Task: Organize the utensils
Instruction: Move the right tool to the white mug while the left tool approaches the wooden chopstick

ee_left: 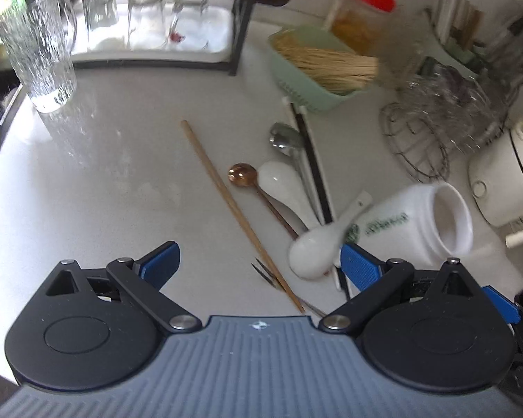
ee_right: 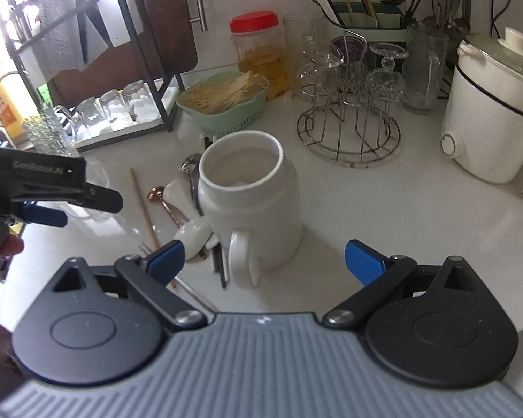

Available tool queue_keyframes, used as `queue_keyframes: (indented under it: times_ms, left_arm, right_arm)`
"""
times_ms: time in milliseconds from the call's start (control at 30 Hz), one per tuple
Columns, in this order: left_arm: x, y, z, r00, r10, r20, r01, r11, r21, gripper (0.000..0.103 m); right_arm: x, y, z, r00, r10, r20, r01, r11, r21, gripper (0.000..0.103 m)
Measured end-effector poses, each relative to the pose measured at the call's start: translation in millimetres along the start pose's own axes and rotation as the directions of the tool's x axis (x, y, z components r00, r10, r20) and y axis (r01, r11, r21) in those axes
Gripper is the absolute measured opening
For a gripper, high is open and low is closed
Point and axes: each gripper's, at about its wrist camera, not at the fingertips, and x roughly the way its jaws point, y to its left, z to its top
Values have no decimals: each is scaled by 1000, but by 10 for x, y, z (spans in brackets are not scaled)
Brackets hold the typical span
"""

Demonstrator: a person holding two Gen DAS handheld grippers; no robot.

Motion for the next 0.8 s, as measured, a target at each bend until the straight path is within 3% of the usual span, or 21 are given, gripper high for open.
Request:
queue_keyframes:
  times_ms: [433, 633, 800]
  left_arm:
    - [604, 418, 590, 996, 29, -83, -36, 996, -79, 94]
    - [835, 510, 787, 992, 18, -123, -31, 994, -108, 82]
    - [992, 547, 898, 990, 29, -141, -47, 991, -123, 64]
  right_arm:
    - [488, 220, 328, 995, -71, -72, 65, 995, -74, 98]
    - [682, 231, 370, 986, -97, -138, 88, 994, -67, 88]
    - [704, 240, 401, 982, -101, -158, 92, 994, -58, 88]
